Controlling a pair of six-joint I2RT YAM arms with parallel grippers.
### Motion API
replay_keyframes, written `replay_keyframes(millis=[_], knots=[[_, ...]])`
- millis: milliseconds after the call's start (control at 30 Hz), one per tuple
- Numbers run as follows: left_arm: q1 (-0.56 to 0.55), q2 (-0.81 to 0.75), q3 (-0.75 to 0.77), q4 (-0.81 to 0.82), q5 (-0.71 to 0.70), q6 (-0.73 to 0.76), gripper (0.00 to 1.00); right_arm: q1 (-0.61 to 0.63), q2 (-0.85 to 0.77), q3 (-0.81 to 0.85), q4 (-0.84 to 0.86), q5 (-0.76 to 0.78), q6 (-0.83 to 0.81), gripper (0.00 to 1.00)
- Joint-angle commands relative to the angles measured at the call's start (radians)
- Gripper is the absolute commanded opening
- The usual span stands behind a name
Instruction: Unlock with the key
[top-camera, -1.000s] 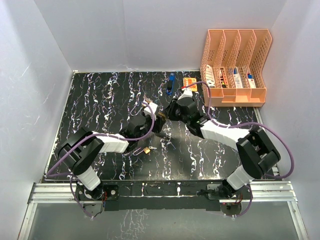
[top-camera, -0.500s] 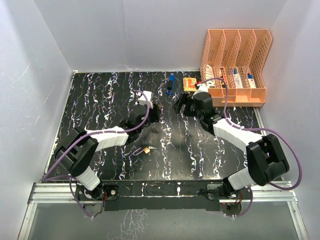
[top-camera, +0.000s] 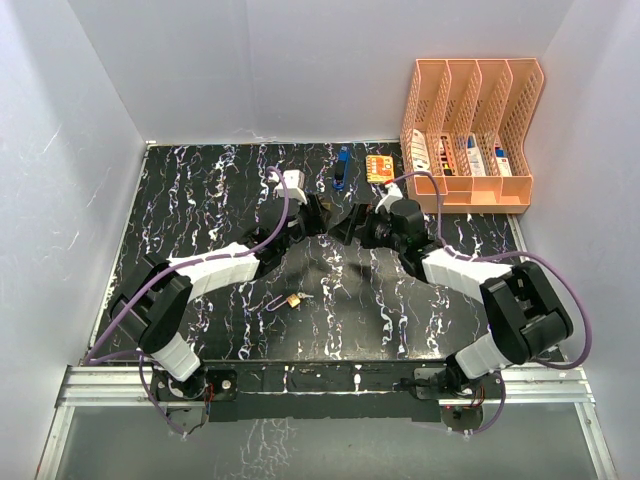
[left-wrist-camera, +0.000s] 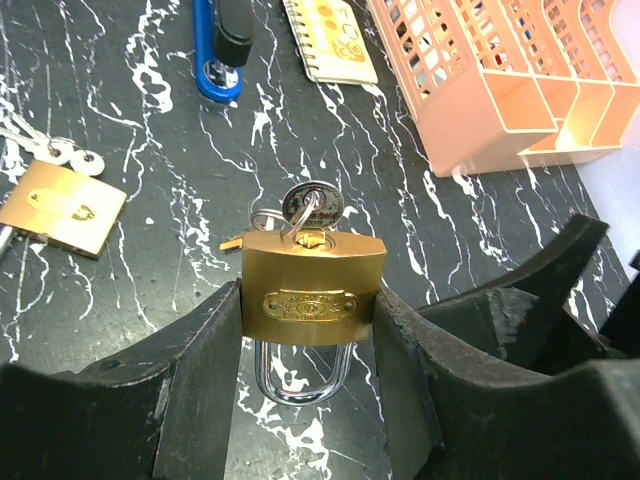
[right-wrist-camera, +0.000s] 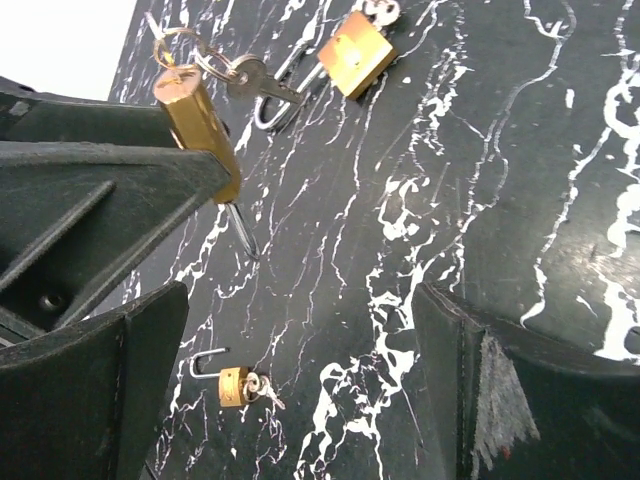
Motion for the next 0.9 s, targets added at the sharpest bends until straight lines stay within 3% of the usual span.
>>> replay_keyframes(millis=[0,500,867], knots=[[0.004,-0.062,0.049,0.036,0.052,-0.048,0.00,0.008,0.034,0.019,0.145,-0.087,0.039,0.95],[0.005,-0.155,-0.004,0.082,0.132,-0.109,0.00,0.002,0.110,0.046,0.180,-0.059,0.070,0.98],[0.004,-0.200,-0.035,0.080,0.166,-0.141,0.00,-0.051,0.140,0.051,0.216,-0.120,0.109,0.98]])
